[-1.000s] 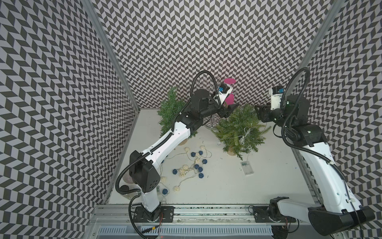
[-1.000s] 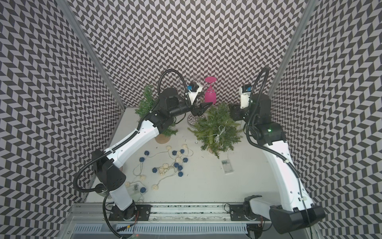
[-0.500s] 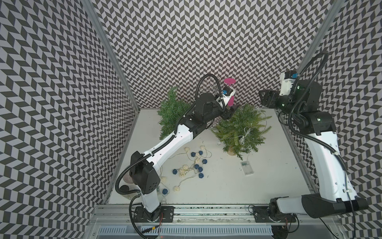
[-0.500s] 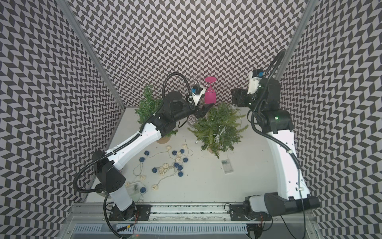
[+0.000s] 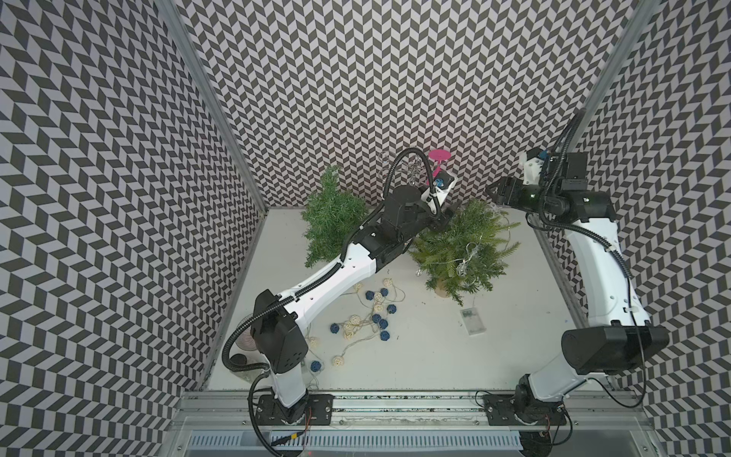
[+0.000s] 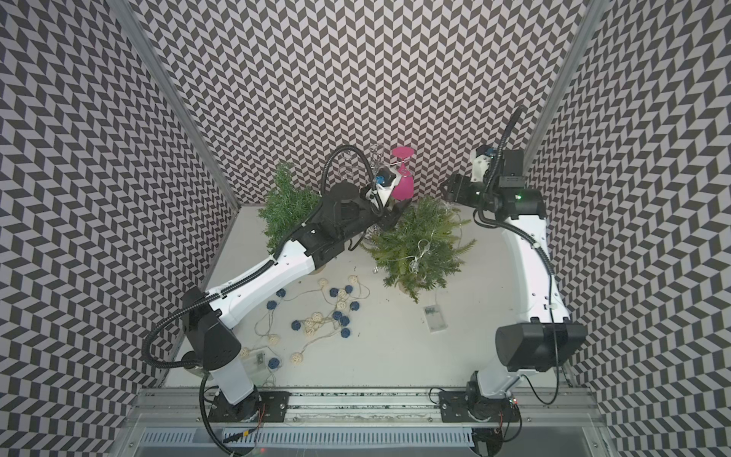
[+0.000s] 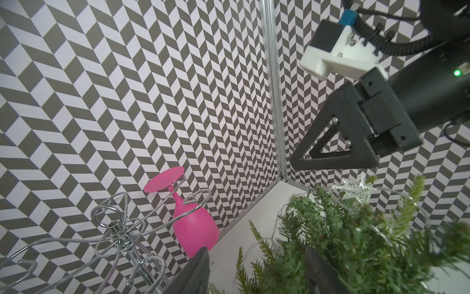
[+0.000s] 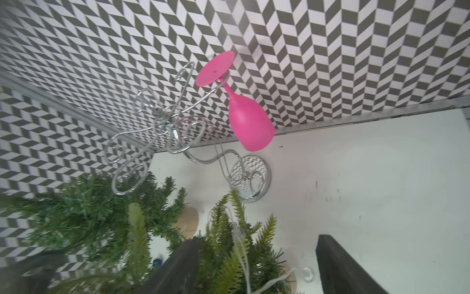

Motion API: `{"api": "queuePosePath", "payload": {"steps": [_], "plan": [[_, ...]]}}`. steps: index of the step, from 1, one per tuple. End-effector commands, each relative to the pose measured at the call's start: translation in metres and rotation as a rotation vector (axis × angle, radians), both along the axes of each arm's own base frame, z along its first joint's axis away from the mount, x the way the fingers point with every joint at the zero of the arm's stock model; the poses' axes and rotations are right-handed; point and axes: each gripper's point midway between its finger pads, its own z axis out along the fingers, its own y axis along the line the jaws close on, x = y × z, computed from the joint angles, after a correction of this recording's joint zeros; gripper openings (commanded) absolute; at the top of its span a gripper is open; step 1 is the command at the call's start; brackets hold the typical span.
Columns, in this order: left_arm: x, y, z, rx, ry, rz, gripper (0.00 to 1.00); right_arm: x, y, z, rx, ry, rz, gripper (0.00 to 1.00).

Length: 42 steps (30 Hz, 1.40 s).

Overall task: Wrap string light around the christmas tree
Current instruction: Wrap the light string around the Christmas tree.

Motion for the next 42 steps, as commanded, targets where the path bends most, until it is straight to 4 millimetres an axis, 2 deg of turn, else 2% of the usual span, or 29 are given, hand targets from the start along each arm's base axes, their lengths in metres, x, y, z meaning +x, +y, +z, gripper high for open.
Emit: {"api": "queuePosePath", "payload": {"steps": [1, 3, 5, 7, 9, 11, 14, 16, 17, 19, 22, 27, 30, 33, 39, 42], "plan": [[0.003, -0.013, -0.010, 0.007, 0.011, -0.007, 0.58, -0.004, 0.007, 0.000, 0.031, -0.025, 0.049, 0.72], [0.005, -0.016, -0.015, 0.011, 0.022, -0.005, 0.55, -0.008, -0.003, -0.002, 0.023, -0.043, 0.000, 0.72], [0.005, -0.015, -0.017, 0.016, 0.022, 0.002, 0.54, -0.012, -0.033, 0.011, 0.047, -0.106, -0.054, 0.71], [0.006, -0.010, -0.016, 0.014, 0.020, 0.022, 0.50, -0.021, -0.072, 0.029, 0.098, -0.180, -0.108, 0.70], [0.002, -0.011, -0.015, 0.003, 0.016, 0.008, 0.50, -0.031, -0.072, 0.047, 0.071, -0.263, -0.073, 0.72], [-0.002, -0.017, -0.015, 0.010, 0.012, -0.018, 0.49, -0.041, -0.053, 0.063, 0.111, -0.320, 0.020, 0.73], [0.009, -0.015, -0.026, 0.026, 0.042, 0.037, 0.47, -0.045, -0.056, 0.072, 0.073, -0.349, -0.010, 0.73], [0.013, -0.012, -0.033, 0.032, 0.052, 0.047, 0.44, -0.044, -0.065, 0.061, 0.043, -0.313, -0.059, 0.70], [0.015, -0.010, -0.032, 0.025, 0.052, 0.049, 0.44, -0.044, -0.069, 0.053, 0.032, -0.302, -0.084, 0.65], [0.013, -0.006, -0.029, -0.001, 0.055, 0.031, 0.40, -0.047, -0.072, 0.028, 0.013, -0.276, -0.097, 0.57], [0.011, -0.002, -0.022, -0.020, 0.052, 0.020, 0.40, -0.056, -0.079, -0.012, -0.009, -0.287, -0.124, 0.53], [0.005, 0.003, -0.015, -0.040, 0.051, -0.011, 0.41, -0.066, -0.062, -0.050, -0.012, -0.358, -0.017, 0.48], [0.009, 0.005, -0.015, -0.047, 0.066, -0.024, 0.41, -0.061, -0.056, -0.061, -0.017, -0.373, 0.039, 0.46], [0.010, 0.005, -0.016, -0.050, 0.068, -0.034, 0.41, -0.053, -0.042, -0.061, 0.009, -0.395, 0.165, 0.44], [0.012, 0.001, -0.019, -0.045, 0.075, -0.052, 0.41, -0.051, -0.037, -0.069, -0.037, -0.417, 0.184, 0.50], [0.014, 0.001, -0.022, -0.048, 0.083, -0.061, 0.41, -0.044, -0.034, -0.075, -0.047, -0.396, 0.191, 0.49]]}}
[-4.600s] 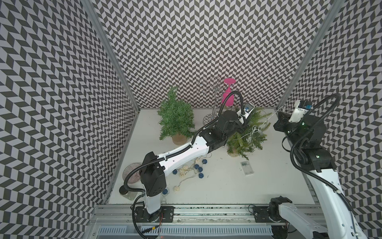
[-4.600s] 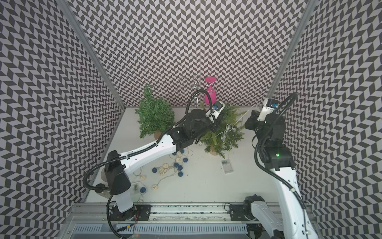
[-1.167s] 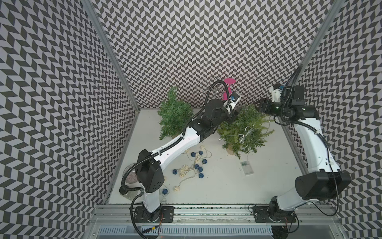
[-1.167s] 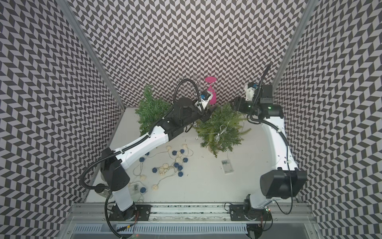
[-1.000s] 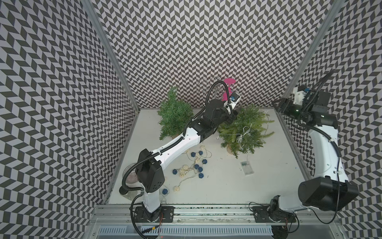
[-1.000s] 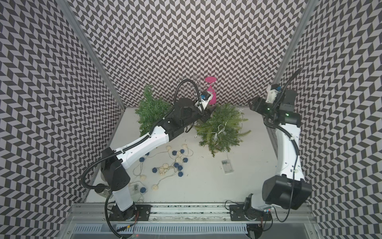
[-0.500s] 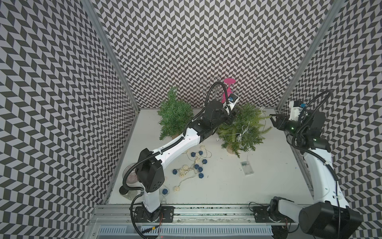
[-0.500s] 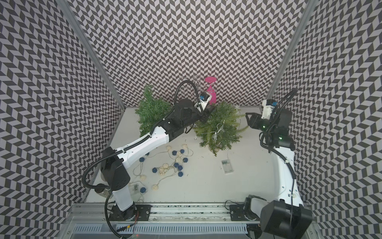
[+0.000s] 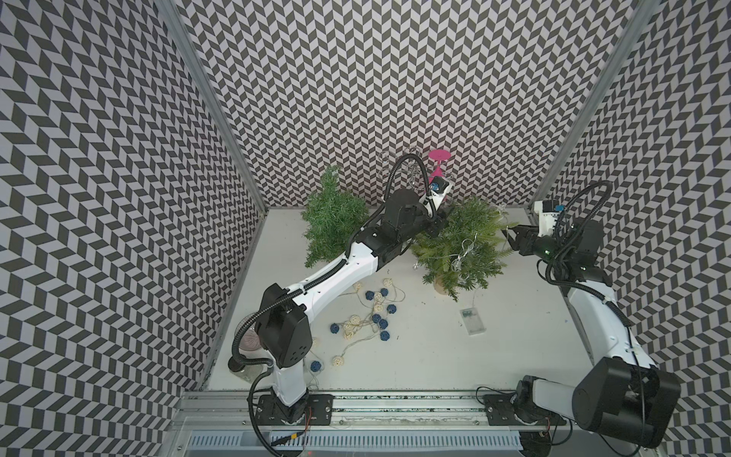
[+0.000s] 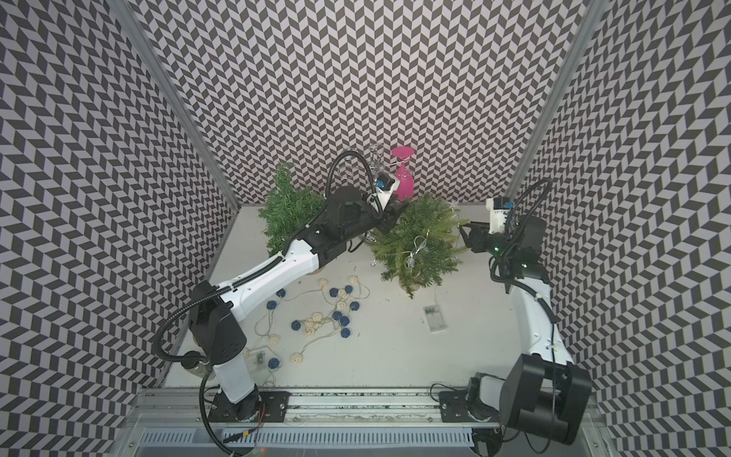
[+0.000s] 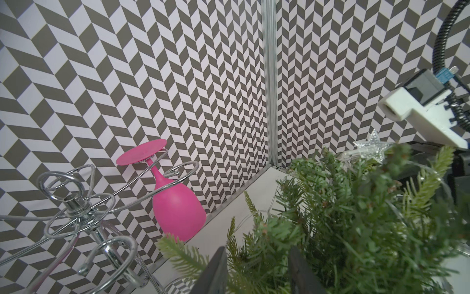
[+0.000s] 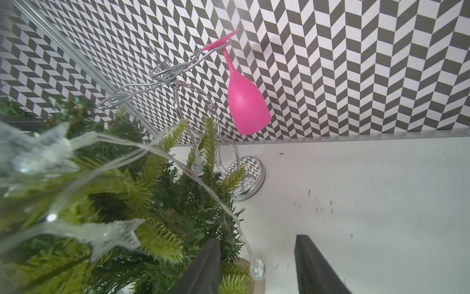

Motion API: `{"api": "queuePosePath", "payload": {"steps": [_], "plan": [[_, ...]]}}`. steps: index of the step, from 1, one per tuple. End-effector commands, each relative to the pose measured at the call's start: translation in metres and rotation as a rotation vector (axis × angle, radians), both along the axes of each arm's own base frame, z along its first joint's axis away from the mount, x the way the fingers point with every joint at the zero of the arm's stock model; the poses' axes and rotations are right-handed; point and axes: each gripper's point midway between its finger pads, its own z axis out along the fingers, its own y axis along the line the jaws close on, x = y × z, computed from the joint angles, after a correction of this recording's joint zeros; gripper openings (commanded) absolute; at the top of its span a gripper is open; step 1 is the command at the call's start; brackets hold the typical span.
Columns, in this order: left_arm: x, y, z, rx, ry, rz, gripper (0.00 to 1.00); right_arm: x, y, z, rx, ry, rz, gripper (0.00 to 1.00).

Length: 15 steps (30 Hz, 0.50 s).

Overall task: Wrap string light around the christmas tree
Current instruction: Wrap the light string around the Christmas tree.

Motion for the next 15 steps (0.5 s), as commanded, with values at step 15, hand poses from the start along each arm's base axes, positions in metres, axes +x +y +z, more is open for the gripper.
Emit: {"api": "queuePosePath", "payload": {"steps": [15], "plan": [[0.009, -0.013, -0.006, -0.017, 0.028, -0.048, 0.40, 0.025, 0.028, 0.005, -0.074, -0.172, 0.092, 0.46]]}}
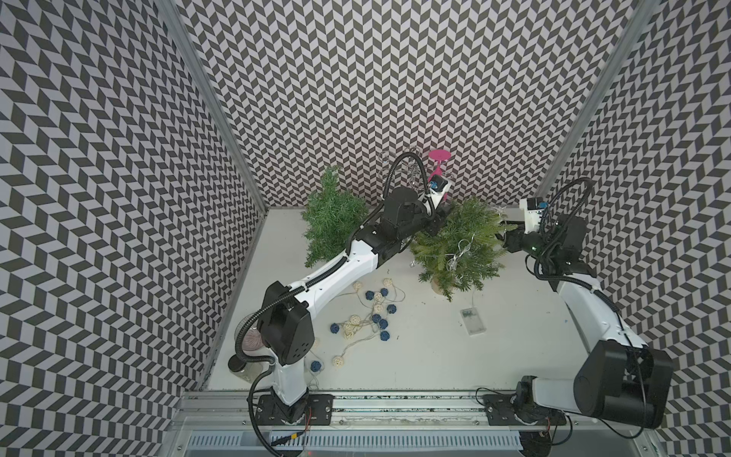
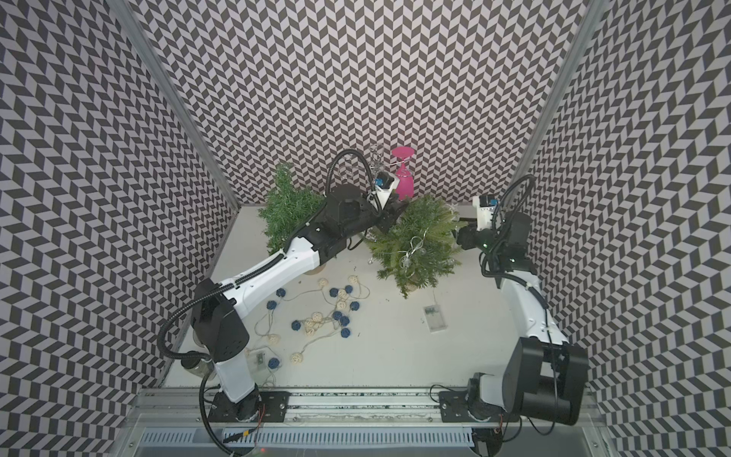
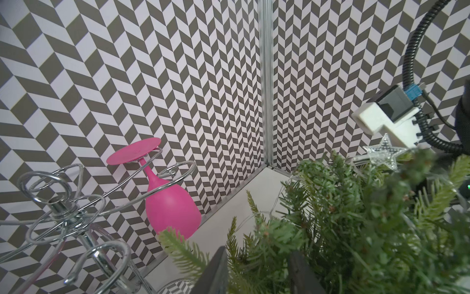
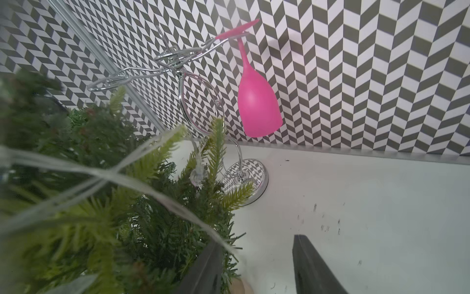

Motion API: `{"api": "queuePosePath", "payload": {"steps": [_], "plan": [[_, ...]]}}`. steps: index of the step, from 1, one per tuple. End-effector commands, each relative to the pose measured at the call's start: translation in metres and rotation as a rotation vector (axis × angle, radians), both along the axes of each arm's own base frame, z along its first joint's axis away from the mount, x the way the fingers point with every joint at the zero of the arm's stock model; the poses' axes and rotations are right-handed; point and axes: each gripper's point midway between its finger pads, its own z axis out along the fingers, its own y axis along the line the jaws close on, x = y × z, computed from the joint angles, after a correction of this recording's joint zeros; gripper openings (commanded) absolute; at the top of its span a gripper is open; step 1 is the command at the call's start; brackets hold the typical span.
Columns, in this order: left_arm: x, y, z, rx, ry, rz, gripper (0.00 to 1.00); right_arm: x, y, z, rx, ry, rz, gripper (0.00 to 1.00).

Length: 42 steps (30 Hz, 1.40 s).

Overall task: Wrap string light around the christmas tree
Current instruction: Wrap the light string around the Christmas tree.

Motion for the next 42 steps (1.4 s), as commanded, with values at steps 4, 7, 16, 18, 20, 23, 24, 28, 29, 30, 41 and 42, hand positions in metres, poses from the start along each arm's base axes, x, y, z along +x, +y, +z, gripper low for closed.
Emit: {"api": "queuePosePath", "payload": {"steps": [4, 7, 16, 18, 20, 23, 24, 28, 29, 30, 41, 42], "plan": [[0.006, -0.009, -0.009, 0.000, 0.021, -0.017, 0.38, -0.005, 0.023, 0.021, -0.001, -0.152, 0.109, 0.43], [0.006, -0.005, -0.007, -0.003, 0.015, -0.003, 0.36, 0.000, 0.022, 0.017, -0.026, -0.141, 0.087, 0.29], [0.001, -0.001, -0.007, -0.023, 0.029, -0.012, 0.33, 0.010, 0.005, 0.033, -0.069, -0.142, -0.027, 0.06], [0.001, 0.001, -0.007, -0.030, 0.031, -0.006, 0.33, 0.011, 0.005, 0.048, -0.093, -0.157, -0.038, 0.06], [0.000, 0.002, -0.006, -0.045, 0.030, -0.007, 0.33, 0.016, 0.009, 0.057, -0.133, -0.159, -0.043, 0.06], [-0.005, 0.004, -0.001, -0.067, 0.024, -0.016, 0.32, 0.025, 0.016, 0.069, -0.190, -0.162, -0.061, 0.04], [-0.007, 0.006, 0.002, -0.074, 0.018, -0.017, 0.32, 0.026, 0.019, 0.073, -0.213, -0.165, -0.063, 0.04], [-0.009, 0.009, 0.006, -0.084, 0.015, -0.035, 0.32, 0.023, 0.026, 0.095, -0.263, -0.211, -0.078, 0.04], [-0.010, 0.009, 0.006, -0.086, 0.019, -0.044, 0.31, 0.023, 0.025, 0.100, -0.271, -0.222, -0.083, 0.04], [-0.010, 0.008, 0.006, -0.085, 0.021, -0.046, 0.31, 0.024, 0.022, 0.105, -0.279, -0.230, -0.101, 0.04], [-0.011, 0.007, 0.006, -0.097, 0.032, -0.070, 0.30, 0.029, 0.021, 0.145, -0.308, -0.300, -0.116, 0.04], [-0.011, 0.007, 0.007, -0.098, 0.030, -0.072, 0.31, 0.027, 0.023, 0.153, -0.307, -0.325, -0.106, 0.04]]}}
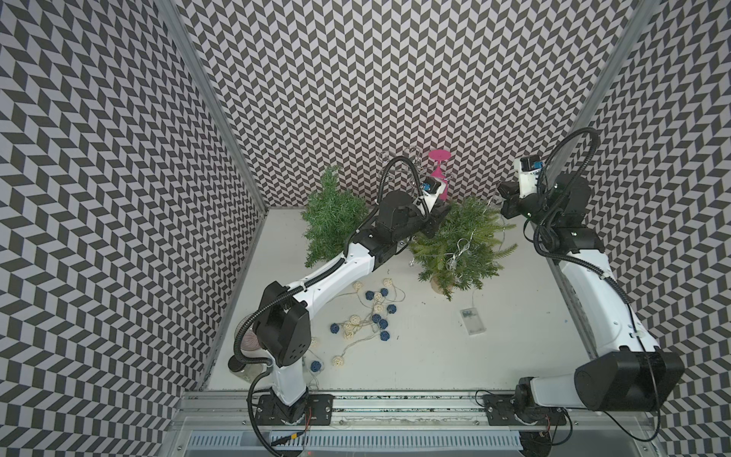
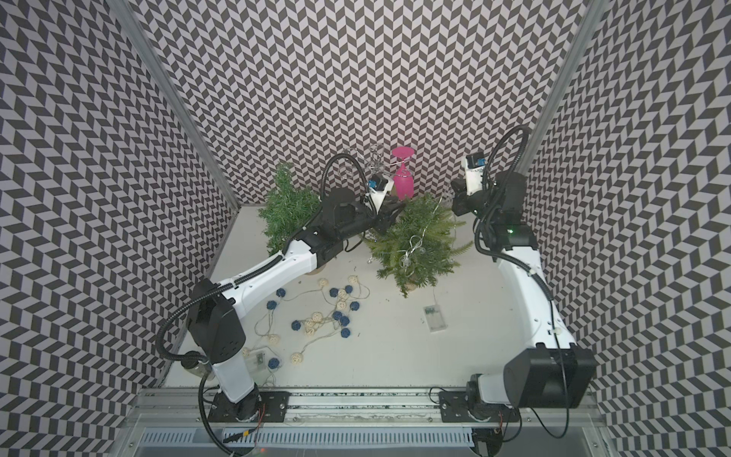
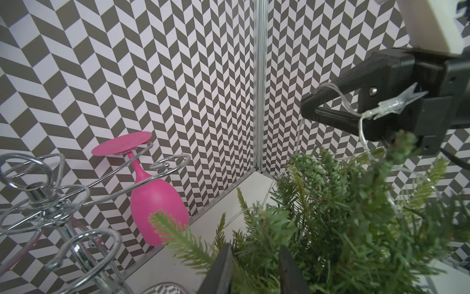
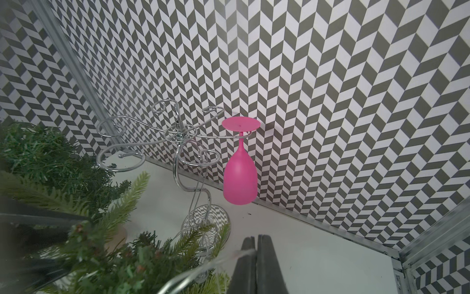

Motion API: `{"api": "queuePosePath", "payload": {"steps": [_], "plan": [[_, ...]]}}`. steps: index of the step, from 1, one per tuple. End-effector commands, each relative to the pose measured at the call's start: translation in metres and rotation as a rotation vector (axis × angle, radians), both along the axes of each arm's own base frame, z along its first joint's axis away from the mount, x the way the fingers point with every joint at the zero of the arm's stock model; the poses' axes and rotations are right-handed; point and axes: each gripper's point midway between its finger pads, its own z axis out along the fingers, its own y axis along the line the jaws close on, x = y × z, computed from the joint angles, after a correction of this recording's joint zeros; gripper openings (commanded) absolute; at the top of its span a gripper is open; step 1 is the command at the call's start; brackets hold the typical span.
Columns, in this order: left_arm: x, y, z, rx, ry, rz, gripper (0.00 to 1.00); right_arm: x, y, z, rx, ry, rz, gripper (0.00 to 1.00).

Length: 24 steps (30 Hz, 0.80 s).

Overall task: Wrap string light around the christmas tree
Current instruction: Wrap the light string around the Christmas tree.

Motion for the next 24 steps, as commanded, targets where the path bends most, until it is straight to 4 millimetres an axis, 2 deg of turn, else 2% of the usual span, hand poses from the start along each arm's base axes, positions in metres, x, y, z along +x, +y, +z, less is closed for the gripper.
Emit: {"api": "queuePosePath", "payload": {"steps": [1, 7, 11, 14, 21, 24], "plan": [[-0.004, 0.001, 0.010, -0.025, -0.003, -0.022, 0.31, -0.003, 0.007, 0.036, -0.032, -0.123, 0.035, 0.04], [-0.007, 0.001, 0.008, -0.031, 0.003, -0.034, 0.30, 0.008, 0.025, 0.043, -0.039, -0.150, 0.099, 0.04], [-0.007, 0.004, 0.011, -0.032, -0.004, -0.026, 0.30, 0.010, 0.035, 0.042, -0.020, -0.185, 0.159, 0.02], [-0.008, 0.005, 0.014, -0.037, -0.007, -0.027, 0.30, 0.007, 0.049, 0.047, 0.020, -0.210, 0.243, 0.01], [-0.019, 0.008, 0.035, -0.072, -0.023, -0.060, 0.32, -0.003, 0.069, 0.044, 0.059, -0.227, 0.365, 0.02], [-0.020, 0.016, 0.052, -0.088, -0.044, -0.045, 0.40, -0.007, 0.073, 0.041, 0.091, -0.233, 0.396, 0.02]]}}
